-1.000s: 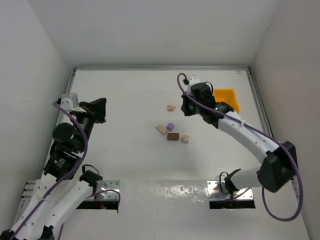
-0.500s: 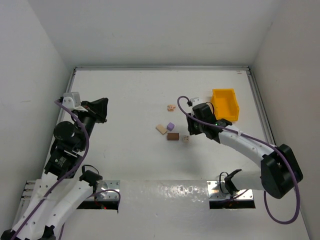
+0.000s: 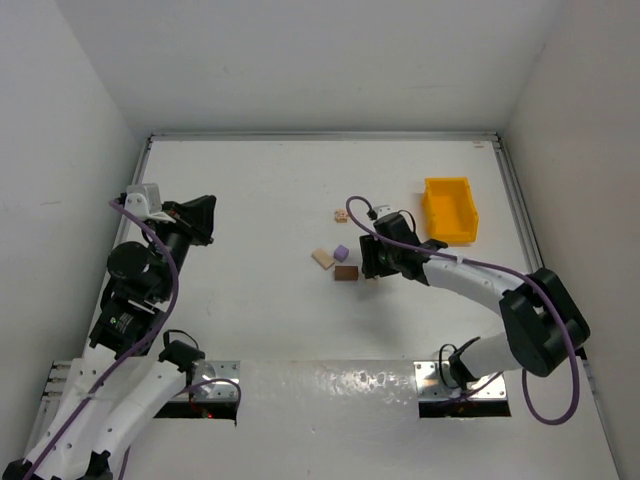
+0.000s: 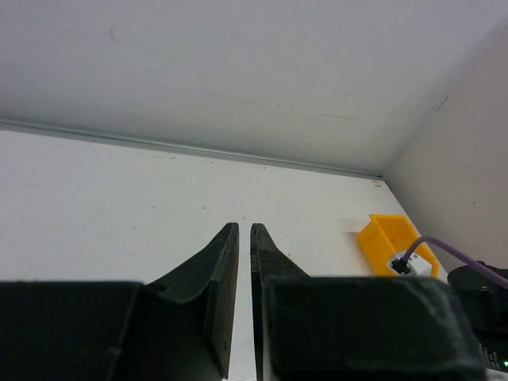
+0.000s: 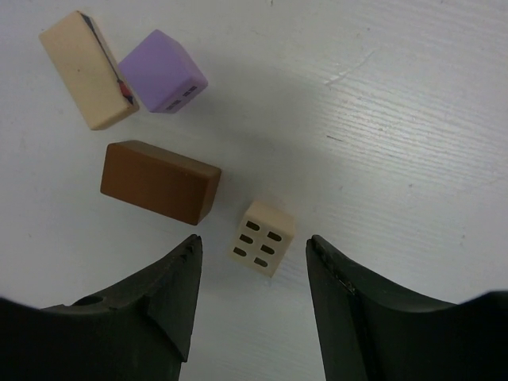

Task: Build the wood block tower

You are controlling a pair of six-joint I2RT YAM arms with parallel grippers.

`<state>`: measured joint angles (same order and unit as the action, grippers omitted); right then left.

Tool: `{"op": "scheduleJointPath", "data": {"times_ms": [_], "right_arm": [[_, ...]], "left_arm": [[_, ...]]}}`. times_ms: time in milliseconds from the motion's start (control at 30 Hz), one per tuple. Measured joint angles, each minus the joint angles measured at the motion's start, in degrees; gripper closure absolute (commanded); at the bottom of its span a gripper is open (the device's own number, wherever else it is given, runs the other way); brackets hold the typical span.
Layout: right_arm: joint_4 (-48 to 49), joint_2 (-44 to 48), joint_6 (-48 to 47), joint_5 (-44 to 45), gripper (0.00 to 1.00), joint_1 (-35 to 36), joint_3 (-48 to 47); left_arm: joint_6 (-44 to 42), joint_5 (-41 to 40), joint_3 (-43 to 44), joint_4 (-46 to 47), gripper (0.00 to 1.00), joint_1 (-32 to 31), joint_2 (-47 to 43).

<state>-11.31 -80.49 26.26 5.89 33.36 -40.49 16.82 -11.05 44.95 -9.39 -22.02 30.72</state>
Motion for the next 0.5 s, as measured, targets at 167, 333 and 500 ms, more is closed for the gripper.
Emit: {"op": "scheduleJointPath", "data": {"times_ms": [167, 333, 500], "right_arm": [[0.5, -1.9, 1.5, 0.2, 0.48, 0.0, 0.3], [0.5, -2.2, 2.4, 0.8, 0.51, 0.0, 0.3], [0.6, -4.2, 3.0, 0.8, 0.55, 0.0, 0.3]], "left_arm": [[0.0, 0.2, 0.0, 0.0, 0.90, 0.0, 0.0], [0.0, 0.6, 0.0, 0.0, 0.90, 0.0, 0.0], [0.0, 0.8, 0.0, 0.0, 0.90, 0.0, -0.1]]}}
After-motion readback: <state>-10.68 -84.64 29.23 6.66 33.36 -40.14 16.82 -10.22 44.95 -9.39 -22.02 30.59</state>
